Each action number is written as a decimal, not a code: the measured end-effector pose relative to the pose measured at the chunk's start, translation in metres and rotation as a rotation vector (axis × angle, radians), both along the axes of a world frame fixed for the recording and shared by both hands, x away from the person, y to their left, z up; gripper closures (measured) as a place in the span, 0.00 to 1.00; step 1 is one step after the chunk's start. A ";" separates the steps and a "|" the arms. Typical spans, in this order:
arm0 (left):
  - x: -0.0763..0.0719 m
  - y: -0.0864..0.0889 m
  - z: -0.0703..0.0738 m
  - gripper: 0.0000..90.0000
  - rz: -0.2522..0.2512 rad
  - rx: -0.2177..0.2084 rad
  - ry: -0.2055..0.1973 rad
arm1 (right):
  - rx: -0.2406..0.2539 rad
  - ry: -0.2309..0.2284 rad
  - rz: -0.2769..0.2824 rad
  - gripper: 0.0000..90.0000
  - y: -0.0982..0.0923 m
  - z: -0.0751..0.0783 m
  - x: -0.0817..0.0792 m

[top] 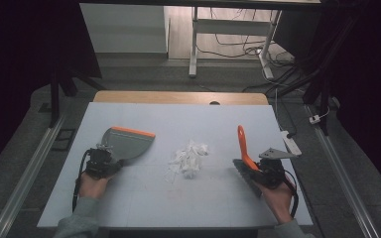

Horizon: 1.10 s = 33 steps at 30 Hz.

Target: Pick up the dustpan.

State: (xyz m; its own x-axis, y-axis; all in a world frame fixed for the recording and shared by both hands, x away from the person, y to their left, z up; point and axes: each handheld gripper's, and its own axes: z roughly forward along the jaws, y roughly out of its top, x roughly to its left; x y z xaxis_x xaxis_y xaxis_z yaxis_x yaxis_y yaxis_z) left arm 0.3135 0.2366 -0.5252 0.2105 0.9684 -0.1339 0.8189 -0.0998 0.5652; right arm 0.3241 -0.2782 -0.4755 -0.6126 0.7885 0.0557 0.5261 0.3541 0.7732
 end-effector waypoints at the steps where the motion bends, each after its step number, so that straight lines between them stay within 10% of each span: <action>1: 0.000 0.001 0.000 0.69 -0.002 -0.003 -0.001 | 0.002 -0.001 0.001 0.78 0.000 0.000 0.000; 33: -0.015 0.021 0.031 0.69 -0.234 -0.062 -0.147 | 0.027 -0.046 -0.018 0.78 -0.007 0.010 -0.006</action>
State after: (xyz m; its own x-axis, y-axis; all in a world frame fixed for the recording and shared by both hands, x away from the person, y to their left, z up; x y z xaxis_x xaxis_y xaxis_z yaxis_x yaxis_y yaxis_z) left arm 0.2986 0.2573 -0.4940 0.4493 0.8818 -0.1432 0.6864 -0.2381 0.6871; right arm 0.3183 -0.2851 -0.4660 -0.6010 0.7978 0.0486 0.4954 0.3241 0.8059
